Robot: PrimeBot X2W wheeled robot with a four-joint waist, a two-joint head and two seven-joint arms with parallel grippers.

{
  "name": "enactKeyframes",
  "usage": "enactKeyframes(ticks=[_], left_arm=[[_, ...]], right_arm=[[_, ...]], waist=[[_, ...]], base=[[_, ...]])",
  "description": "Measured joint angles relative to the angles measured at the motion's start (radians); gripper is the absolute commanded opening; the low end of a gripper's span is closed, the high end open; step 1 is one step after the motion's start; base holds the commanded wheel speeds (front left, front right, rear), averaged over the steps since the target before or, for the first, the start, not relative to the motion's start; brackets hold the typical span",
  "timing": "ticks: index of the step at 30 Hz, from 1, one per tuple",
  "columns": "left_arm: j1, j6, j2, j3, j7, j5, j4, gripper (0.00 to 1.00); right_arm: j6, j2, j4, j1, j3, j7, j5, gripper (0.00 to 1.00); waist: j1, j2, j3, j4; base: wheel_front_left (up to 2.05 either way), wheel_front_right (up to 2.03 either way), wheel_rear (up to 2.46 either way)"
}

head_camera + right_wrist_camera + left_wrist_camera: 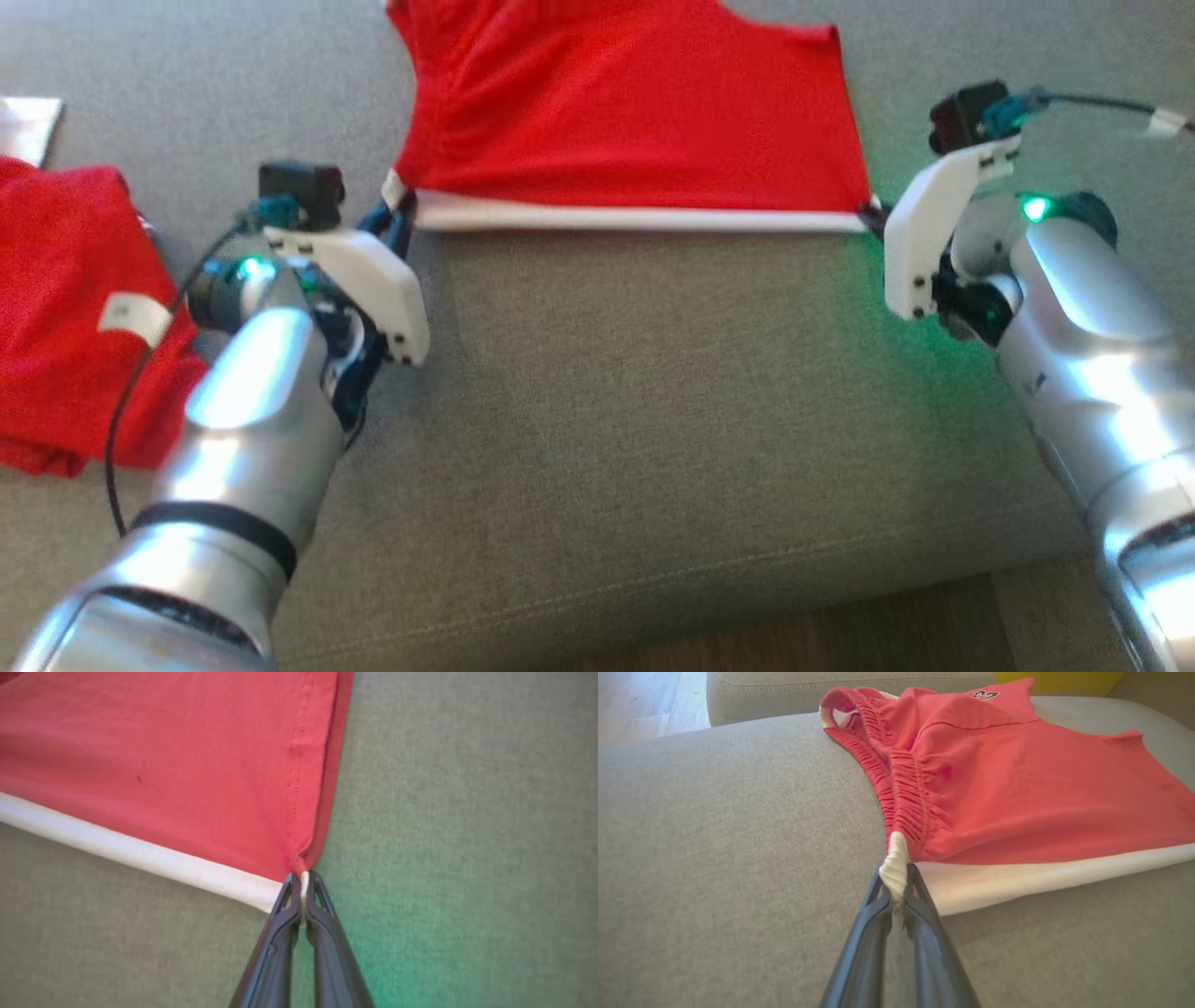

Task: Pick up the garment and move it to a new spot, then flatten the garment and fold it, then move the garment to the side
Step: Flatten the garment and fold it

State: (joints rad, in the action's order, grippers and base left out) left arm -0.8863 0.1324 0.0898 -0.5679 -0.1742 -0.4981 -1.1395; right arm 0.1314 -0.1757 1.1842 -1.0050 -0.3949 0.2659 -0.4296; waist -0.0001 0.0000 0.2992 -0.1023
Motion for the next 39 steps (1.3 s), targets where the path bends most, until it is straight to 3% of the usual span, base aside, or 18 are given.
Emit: enactKeyframes(ticks=[8,18,26,39], left_arm=[[0.136,0.0,0.017,-0.083,-0.006,-0.037,0.061,0.0],[0.335,0.001,0.104,-0.206,0.044,-0.142,0.222,0.0],[0.486,0.001,0.189,-0.281,0.129,-0.248,0.409,0.0],[0.674,-0.001,0.32,-0.328,0.25,-0.341,0.685,0.0]], right_arm=[[0.0,-0.108,-0.188,0.149,-0.165,0.125,-0.168,0.0],[0.0,-0.28,-0.448,0.308,-0.355,0.332,-0.386,0.0],[0.0,-0.384,-0.578,0.414,-0.403,0.488,-0.522,0.0],[0.0,-0.499,-0.749,0.55,-0.391,0.616,-0.594,0.0]], waist=[[0.0,0.0,-0.081,0.007],[0.0,0.0,-0.187,0.014],[0.0,0.0001,-0.271,0.012],[0.0,0.0,-0.33,0.011]], base=[[0.0,0.0,0.0],[0.0,0.0,0.0],[0.0,0.0,0.0],[0.0,0.0,0.0]])
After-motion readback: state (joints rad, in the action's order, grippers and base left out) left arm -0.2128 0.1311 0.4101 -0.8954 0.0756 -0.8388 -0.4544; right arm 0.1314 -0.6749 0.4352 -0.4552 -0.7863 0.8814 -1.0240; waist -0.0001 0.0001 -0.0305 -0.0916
